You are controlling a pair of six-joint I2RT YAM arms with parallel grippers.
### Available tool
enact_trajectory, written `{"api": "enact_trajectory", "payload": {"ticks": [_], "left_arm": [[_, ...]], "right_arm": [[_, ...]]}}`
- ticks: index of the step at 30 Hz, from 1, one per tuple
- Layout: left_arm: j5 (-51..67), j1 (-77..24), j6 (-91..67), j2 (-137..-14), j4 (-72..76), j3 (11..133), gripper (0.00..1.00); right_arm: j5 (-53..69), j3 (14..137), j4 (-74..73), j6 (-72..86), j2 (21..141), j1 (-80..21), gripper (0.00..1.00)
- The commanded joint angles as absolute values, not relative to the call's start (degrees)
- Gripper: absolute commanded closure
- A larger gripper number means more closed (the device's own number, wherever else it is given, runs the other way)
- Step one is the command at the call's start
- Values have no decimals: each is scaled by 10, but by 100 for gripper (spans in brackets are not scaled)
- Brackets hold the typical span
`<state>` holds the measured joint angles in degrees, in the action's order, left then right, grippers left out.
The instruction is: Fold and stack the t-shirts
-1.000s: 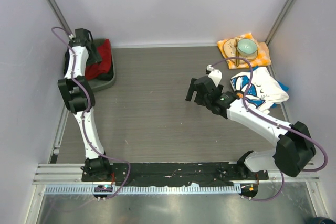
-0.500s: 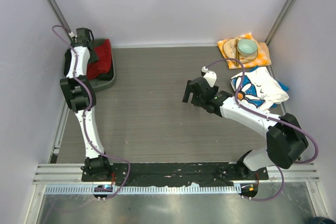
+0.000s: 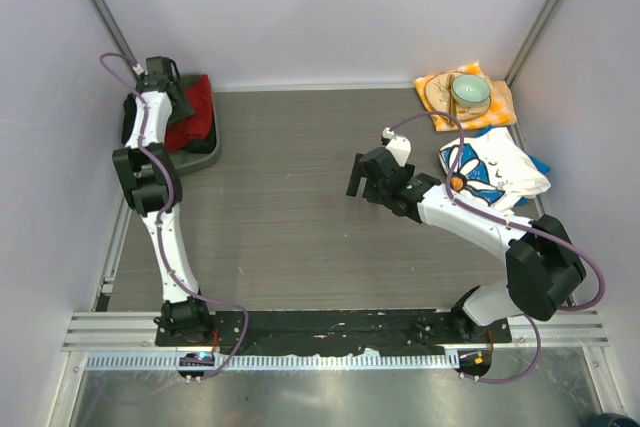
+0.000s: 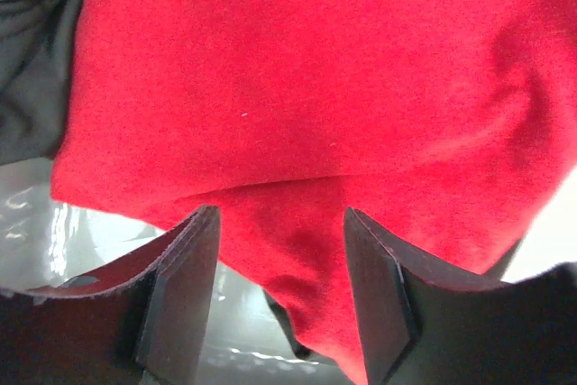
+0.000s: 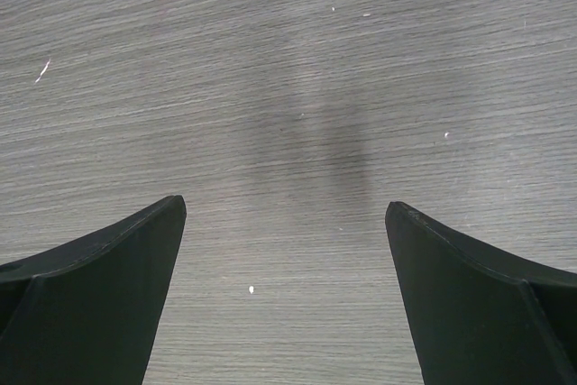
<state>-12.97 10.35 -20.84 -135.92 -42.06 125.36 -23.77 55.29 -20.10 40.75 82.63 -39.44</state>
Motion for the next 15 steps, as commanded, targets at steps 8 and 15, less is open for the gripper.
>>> {"api": "enact_trajectory", "payload": {"ticks": [8, 15], "left_arm": [[-111, 75, -240, -1411, -466, 1413, 37], [-127, 74, -250, -1447, -464, 1411, 33]], "right_arm": [[-243, 551, -179, 416, 820, -404, 0], [-245, 547, -179, 412, 816, -404, 0]]}}
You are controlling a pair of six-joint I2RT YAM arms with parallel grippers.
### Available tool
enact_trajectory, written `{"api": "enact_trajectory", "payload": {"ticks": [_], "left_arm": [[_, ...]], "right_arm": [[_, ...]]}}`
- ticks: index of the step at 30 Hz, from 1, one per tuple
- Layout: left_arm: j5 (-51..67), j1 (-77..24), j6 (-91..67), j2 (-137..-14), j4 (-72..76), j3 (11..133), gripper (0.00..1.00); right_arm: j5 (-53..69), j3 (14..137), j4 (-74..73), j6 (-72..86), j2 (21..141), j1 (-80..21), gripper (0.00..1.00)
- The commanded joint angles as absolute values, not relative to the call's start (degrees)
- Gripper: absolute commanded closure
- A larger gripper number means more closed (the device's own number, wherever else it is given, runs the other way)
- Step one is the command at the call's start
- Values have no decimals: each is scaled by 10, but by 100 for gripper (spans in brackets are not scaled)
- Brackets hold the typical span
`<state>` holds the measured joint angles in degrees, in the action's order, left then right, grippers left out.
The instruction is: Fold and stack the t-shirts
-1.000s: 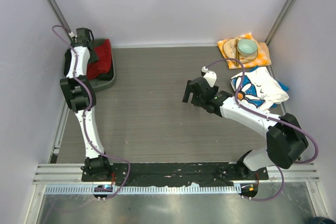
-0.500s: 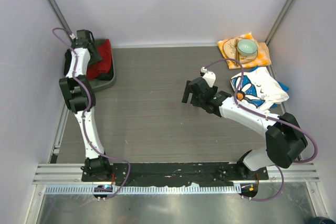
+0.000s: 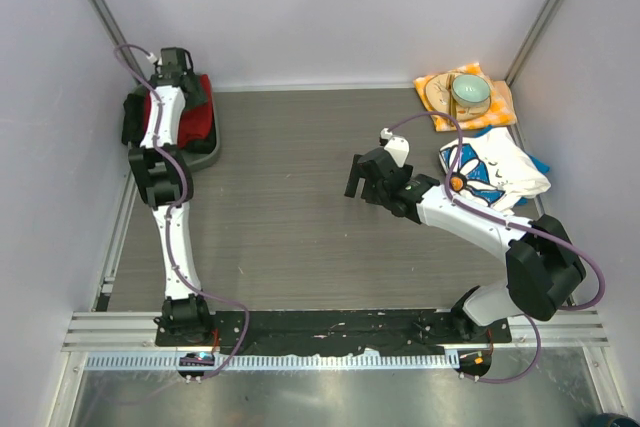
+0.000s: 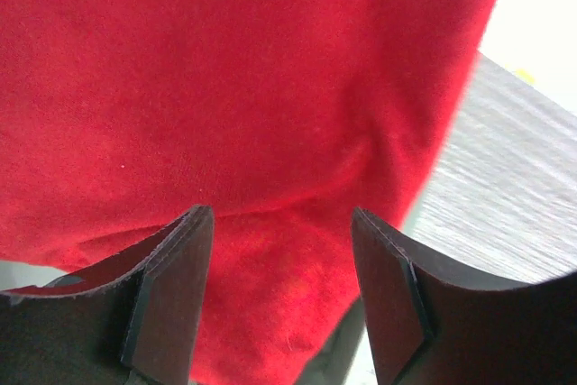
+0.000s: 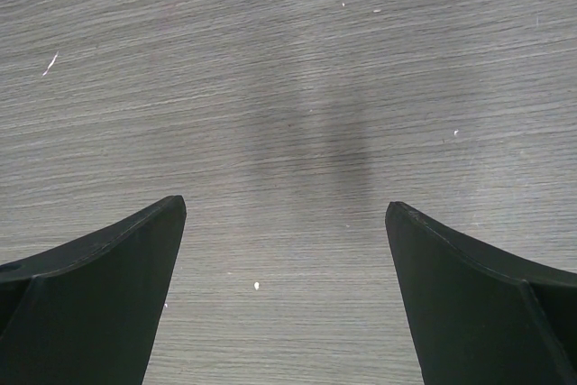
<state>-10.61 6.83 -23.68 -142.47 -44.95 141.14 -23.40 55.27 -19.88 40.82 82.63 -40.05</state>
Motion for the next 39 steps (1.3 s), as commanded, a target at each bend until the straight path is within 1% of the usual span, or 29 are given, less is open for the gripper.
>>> {"api": "enact_trajectory", "payload": {"ticks": [1, 6, 9, 11, 12, 13, 15, 16, 17, 21, 25, 34, 37, 39], "left_arm": [[-127, 75, -249, -1448, -461, 1409, 33], [-134, 74, -253, -1455, -447, 1409, 32], [-135, 75, -254, -1459, -444, 1409, 39], [-135, 74, -254, -1461, -443, 1409, 46], [-135, 75, -253, -1462, -442, 1408, 52], [-135, 75, -251, -1463, -442, 1408, 66], [-134, 75, -250, -1465, -441, 1406, 79], [-134, 75, -250, -1466, -440, 1407, 97], [-134, 76, -250, -1466, -440, 1408, 100], [-115, 74, -248, -1457, -433, 1397, 100], [-84, 66, -250, -1405, -389, 1347, 100], [-49, 27, -281, -1252, -359, 1321, 100], [-29, 6, -280, -1201, -359, 1313, 100], [-17, -31, -273, -1175, -360, 1307, 100]], "right_arm": [[-243, 546, -178, 413, 818, -404, 0], [-240, 547, -177, 415, 826, -403, 0], [-240, 547, -177, 414, 831, -404, 0], [-242, 547, -177, 414, 831, -404, 0], [-242, 547, -177, 414, 831, -405, 0], [-241, 547, -177, 414, 832, -405, 0], [-241, 547, -176, 414, 832, -405, 0], [-242, 546, -177, 415, 832, -405, 0], [-243, 547, -177, 414, 831, -404, 0], [-243, 544, -178, 415, 830, -405, 0], [-243, 545, -179, 416, 826, -407, 0], [-269, 548, -202, 424, 796, -432, 0], [-284, 548, -218, 431, 774, -444, 0], [-297, 547, -229, 436, 750, -456, 0]]}}
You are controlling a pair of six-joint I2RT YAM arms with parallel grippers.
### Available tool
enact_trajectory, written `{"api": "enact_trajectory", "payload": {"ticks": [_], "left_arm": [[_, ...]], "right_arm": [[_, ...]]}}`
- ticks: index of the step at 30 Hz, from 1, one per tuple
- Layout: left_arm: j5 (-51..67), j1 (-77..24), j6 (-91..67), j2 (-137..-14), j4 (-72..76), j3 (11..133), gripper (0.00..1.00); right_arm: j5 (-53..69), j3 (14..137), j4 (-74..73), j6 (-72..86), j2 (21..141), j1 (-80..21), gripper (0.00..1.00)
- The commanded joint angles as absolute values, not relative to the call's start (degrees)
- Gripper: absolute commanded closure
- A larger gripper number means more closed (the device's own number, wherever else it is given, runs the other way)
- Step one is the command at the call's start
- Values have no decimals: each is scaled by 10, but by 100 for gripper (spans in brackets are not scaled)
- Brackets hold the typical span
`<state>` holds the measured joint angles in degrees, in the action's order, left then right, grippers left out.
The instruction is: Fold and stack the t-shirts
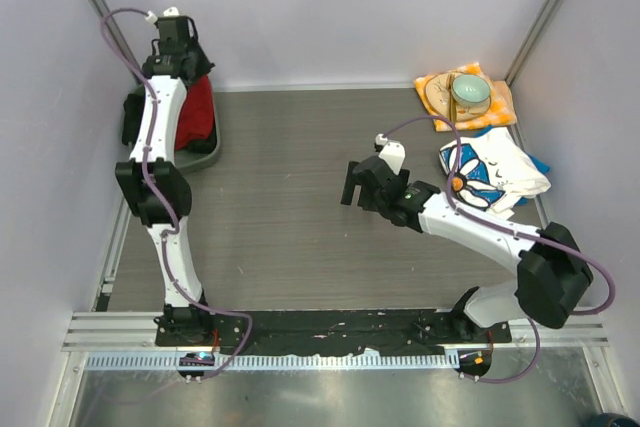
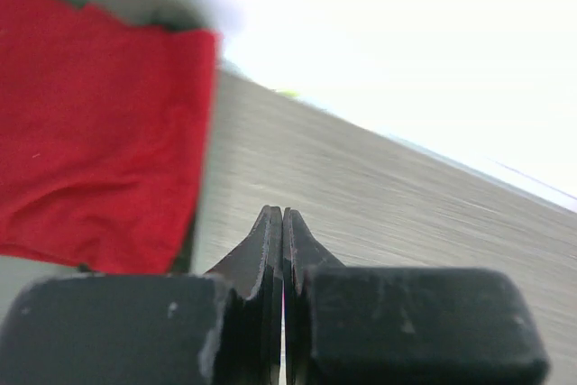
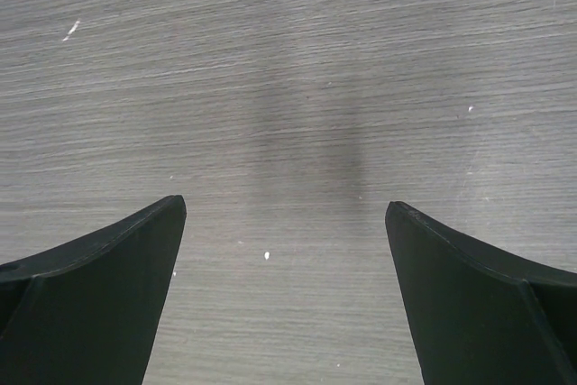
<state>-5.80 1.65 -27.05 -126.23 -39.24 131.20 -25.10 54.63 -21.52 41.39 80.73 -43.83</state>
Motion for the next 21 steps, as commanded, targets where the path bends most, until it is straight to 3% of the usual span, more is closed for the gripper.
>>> {"api": "enact_trajectory", "payload": {"ticks": [1, 6, 9, 11, 12, 15, 21], "left_arm": [[-17, -42, -269, -1149, -363, 1304, 100], [-78, -89, -267, -1100, -377, 1269, 100], [-126, -81, -244, -1112, -395, 1264, 58], [-139, -71, -232, -1128, -399, 1262, 50], [-138, -67, -230, -1137, -400, 1264, 39], [-154, -59, -228, -1176, -405, 1278, 29], [-227, -47, -250, -1278, -439, 1337, 27]], "right_arm": [[-308, 543, -236, 439, 741, -460, 0], [-318, 538, -263, 448, 699, -472, 0], [-327, 526, -269, 454, 679, -480, 0], [-330, 516, -268, 457, 672, -483, 0], [-330, 513, -267, 456, 672, -483, 0], [-331, 507, -263, 454, 679, -483, 0], [-323, 501, -245, 448, 707, -483, 1]]}}
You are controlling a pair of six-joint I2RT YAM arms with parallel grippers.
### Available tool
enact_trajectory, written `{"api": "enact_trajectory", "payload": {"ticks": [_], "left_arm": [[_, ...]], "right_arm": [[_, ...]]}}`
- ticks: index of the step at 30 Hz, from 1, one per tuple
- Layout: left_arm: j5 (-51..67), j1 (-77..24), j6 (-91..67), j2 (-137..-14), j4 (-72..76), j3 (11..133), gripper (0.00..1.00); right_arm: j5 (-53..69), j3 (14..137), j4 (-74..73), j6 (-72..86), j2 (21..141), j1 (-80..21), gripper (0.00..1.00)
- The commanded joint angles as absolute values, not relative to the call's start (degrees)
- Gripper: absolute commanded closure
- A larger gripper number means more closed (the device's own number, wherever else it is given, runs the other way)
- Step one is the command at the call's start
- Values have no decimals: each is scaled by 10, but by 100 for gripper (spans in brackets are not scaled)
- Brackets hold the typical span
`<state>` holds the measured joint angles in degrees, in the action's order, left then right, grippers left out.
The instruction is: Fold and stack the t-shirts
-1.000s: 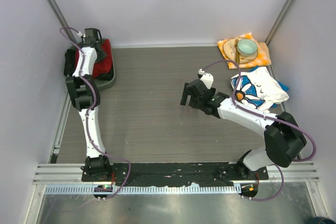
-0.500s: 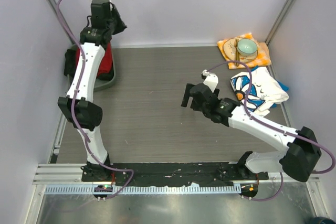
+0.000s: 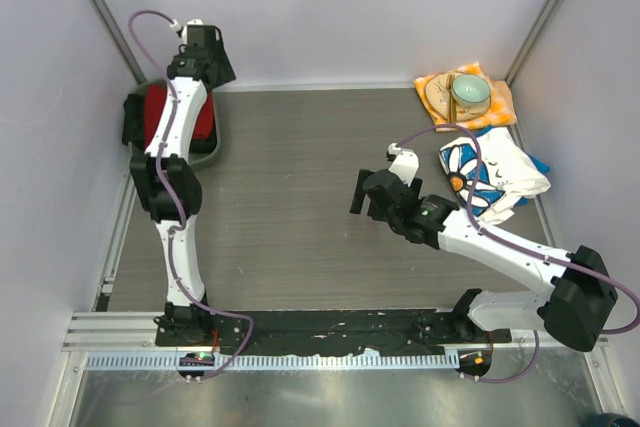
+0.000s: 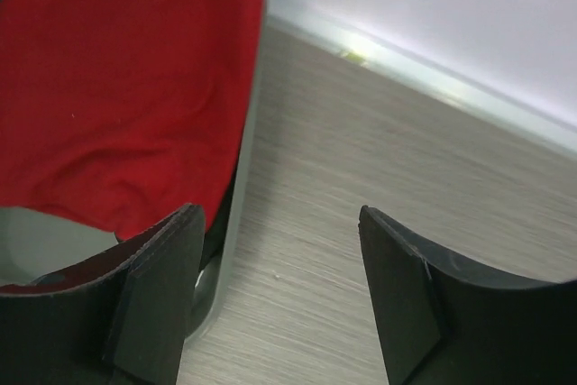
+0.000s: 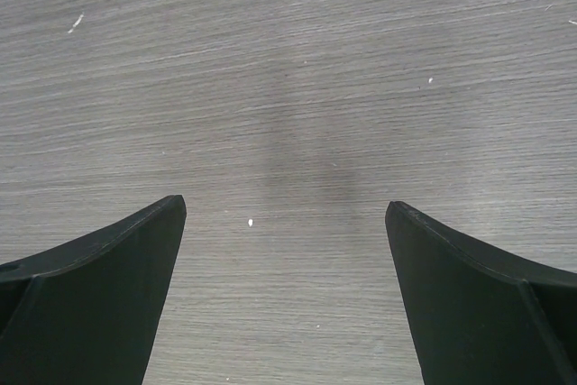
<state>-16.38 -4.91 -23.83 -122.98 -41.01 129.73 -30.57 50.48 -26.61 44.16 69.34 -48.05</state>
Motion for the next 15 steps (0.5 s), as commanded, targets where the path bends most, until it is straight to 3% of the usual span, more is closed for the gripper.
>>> {"api": "enact_trajectory", "payload": {"ticks": [1, 15], "left_arm": [[-229, -40, -262, -1286, -439, 1339, 27], [-246, 36, -308, -1335, -405, 1316, 25]], "right_arm": [[-324, 500, -245, 447, 711, -483, 0], [-309, 517, -211, 434, 794, -483, 0]]}}
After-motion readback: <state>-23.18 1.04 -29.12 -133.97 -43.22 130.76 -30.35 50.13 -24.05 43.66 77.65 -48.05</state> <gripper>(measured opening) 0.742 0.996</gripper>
